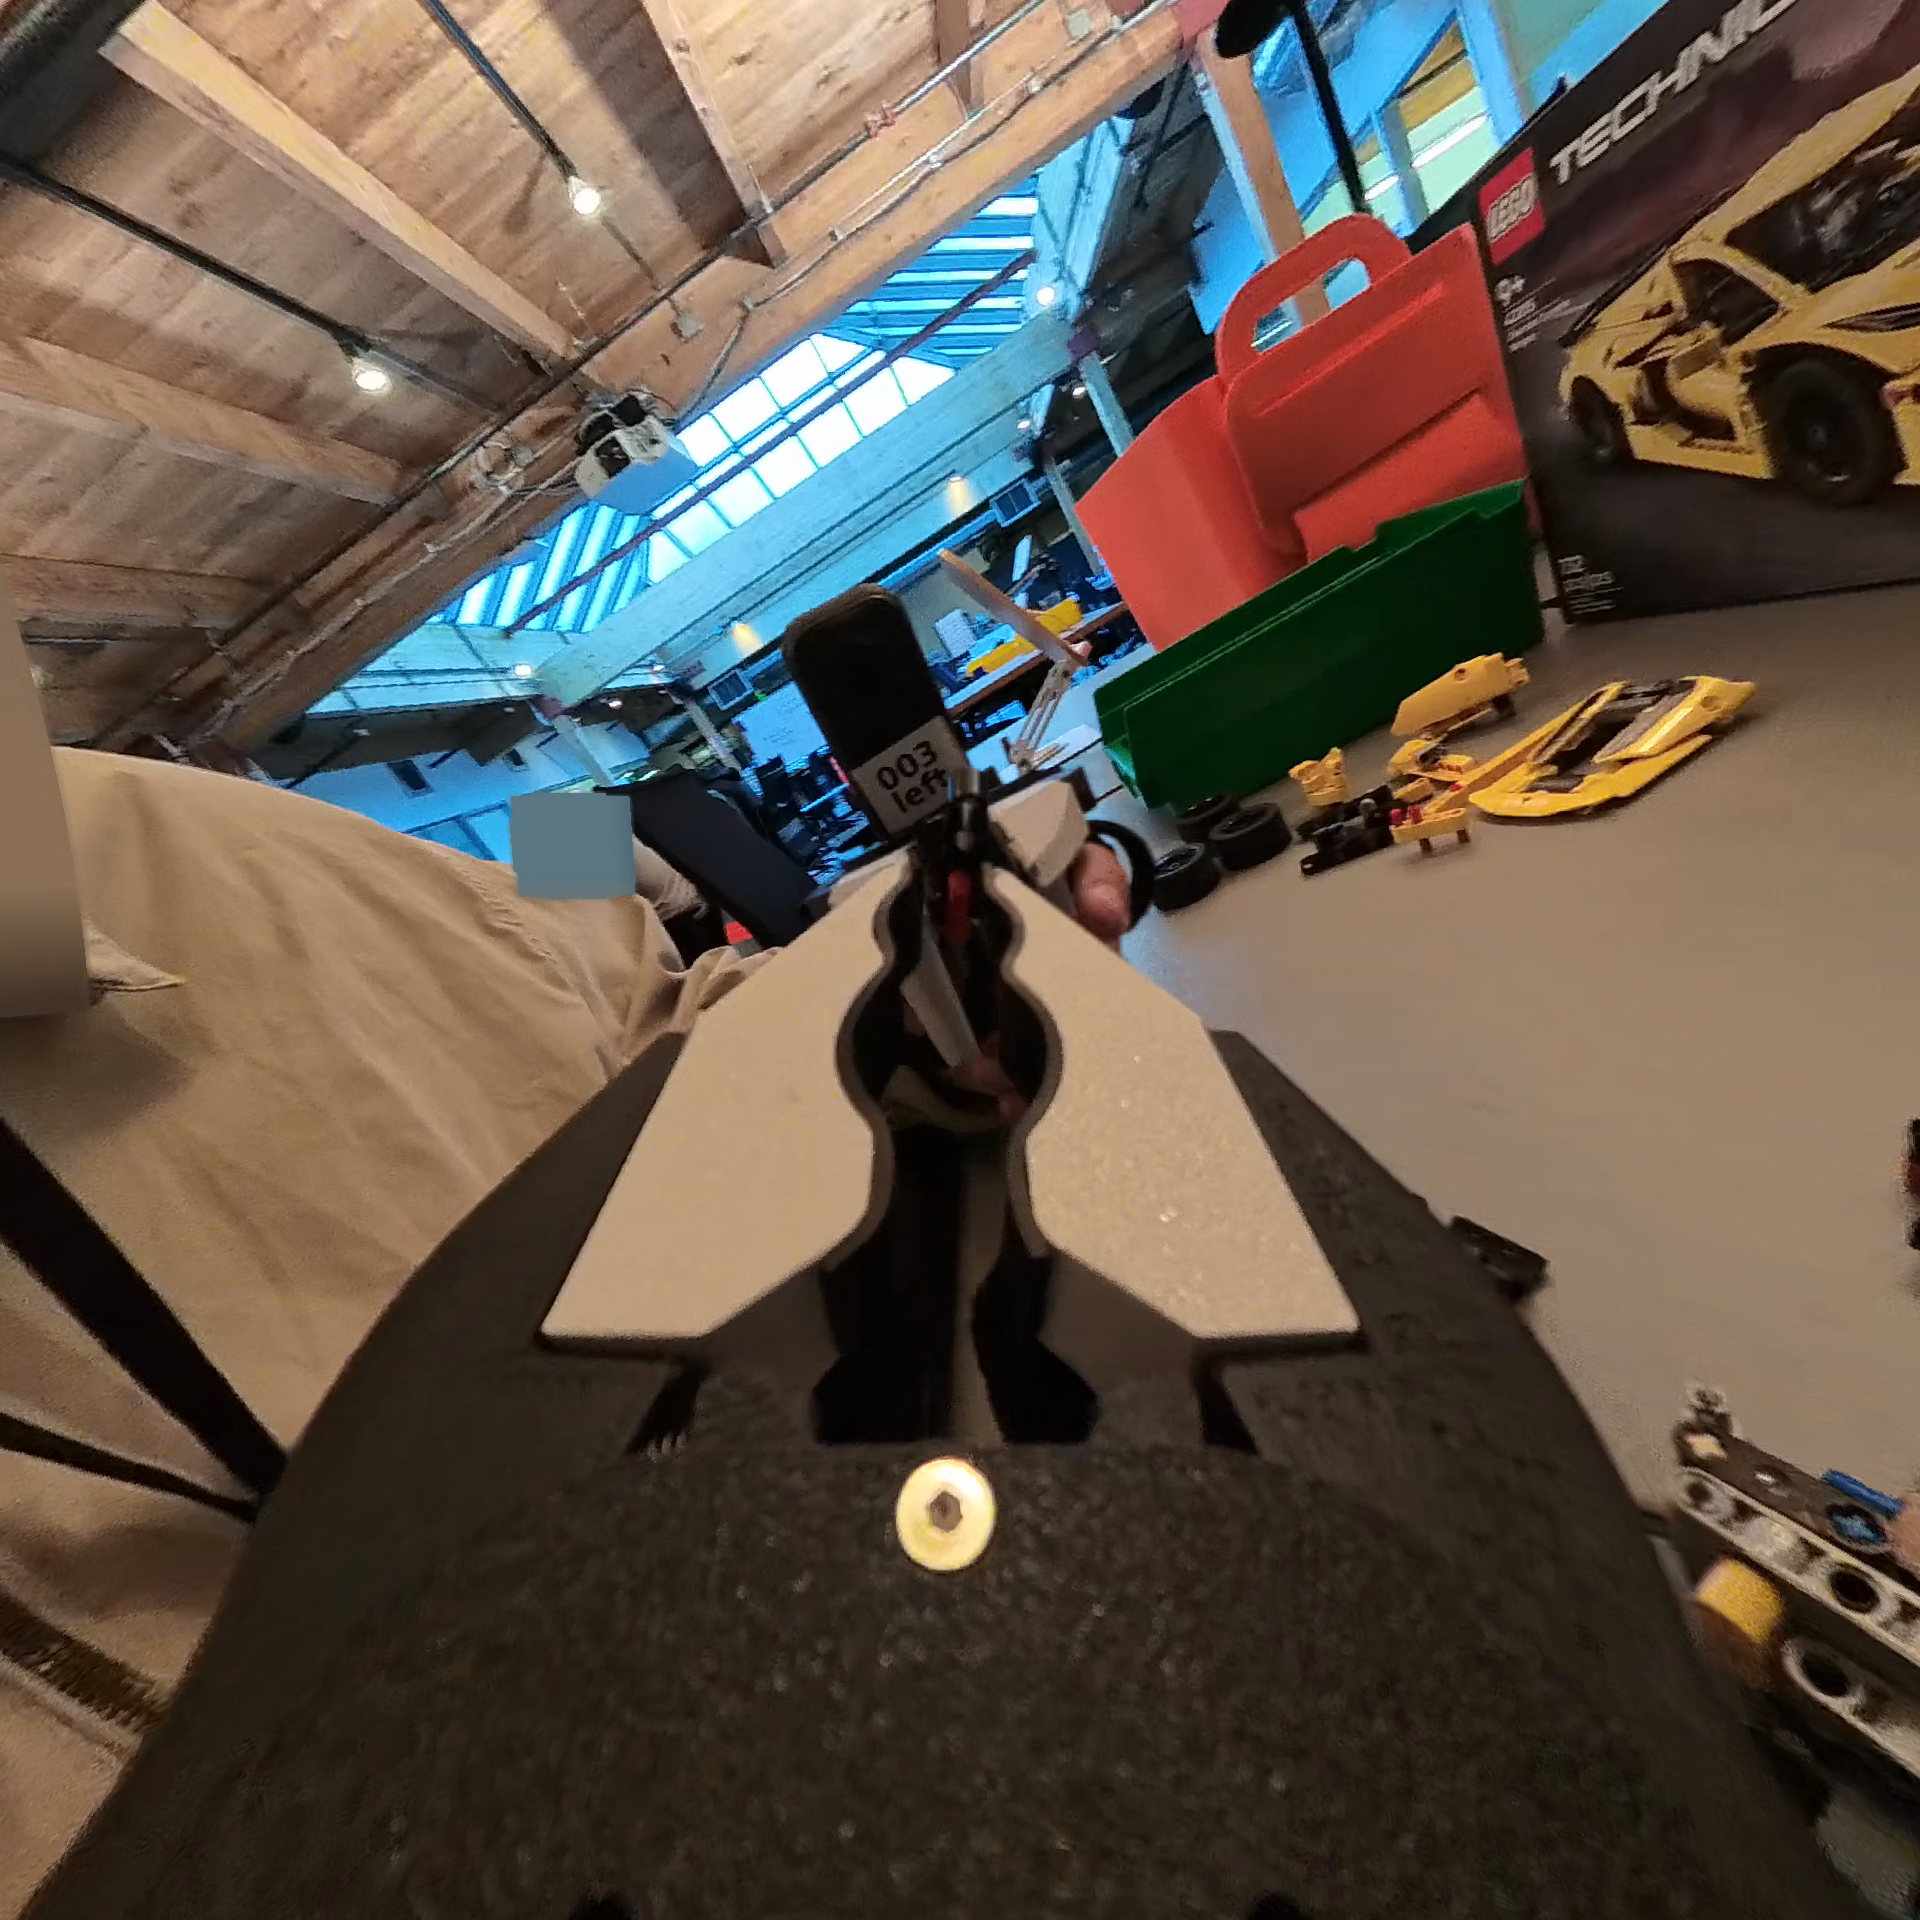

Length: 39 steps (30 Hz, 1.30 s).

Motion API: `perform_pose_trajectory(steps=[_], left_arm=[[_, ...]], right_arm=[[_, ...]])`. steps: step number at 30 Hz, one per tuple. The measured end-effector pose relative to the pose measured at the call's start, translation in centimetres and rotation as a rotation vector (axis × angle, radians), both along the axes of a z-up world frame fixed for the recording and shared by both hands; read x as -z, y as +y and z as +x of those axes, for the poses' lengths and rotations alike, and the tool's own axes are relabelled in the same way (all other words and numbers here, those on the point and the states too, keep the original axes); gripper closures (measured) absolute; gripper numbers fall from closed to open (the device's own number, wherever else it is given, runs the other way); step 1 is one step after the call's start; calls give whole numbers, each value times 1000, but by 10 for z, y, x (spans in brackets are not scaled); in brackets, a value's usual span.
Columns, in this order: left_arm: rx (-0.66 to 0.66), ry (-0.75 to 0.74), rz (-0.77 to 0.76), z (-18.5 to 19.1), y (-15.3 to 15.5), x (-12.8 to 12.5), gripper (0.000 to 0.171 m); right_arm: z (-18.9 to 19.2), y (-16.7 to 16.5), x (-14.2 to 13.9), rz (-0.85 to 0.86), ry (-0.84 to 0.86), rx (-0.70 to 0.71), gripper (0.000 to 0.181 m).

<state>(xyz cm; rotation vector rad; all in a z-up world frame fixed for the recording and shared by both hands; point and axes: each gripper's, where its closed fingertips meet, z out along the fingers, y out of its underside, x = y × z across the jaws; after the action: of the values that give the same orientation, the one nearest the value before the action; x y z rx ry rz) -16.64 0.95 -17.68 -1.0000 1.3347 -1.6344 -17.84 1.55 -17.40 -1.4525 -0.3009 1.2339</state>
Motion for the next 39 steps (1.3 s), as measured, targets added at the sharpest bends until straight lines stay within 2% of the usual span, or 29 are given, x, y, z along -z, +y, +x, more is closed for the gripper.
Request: perform_pose_trajectory(steps=[3, 10, 14, 16, 18, 19, 24, 36, 39], left_arm=[[-2, -24, 39, -1, -5, -2, 155], [2, -35, 21, -2, -8, -4, 155], [19, 49, -48, 2, -4, 4, 155], [50, 73, -113, 0, 0, 2, 150], [60, 66, -145, -3, 4, -2, 153], [60, 63, -129, -4, 3, -2, 160], [90, 90, -75, -5, -8, 4, 164], [203, 102, -86, -16, -23, 4, 164], [168, 89, -45, -16, -19, 1, 165]], right_arm=[[-2, -3, -1, -18, 39, -38, 178], [-4, -8, -3, -109, 170, -150, 177], [1, -3, 5, -120, 81, -101, 178], [5, 0, 8, -125, 48, -71, 178], [6, 0, 11, -115, 4, -56, 178], [5, -2, 11, -108, -1, -66, 178], [0, -8, 12, -97, -30, -115, 178], [-10, -21, 11, -26, -100, -170, 178], [-10, -18, 9, 1, -130, -132, 178]])
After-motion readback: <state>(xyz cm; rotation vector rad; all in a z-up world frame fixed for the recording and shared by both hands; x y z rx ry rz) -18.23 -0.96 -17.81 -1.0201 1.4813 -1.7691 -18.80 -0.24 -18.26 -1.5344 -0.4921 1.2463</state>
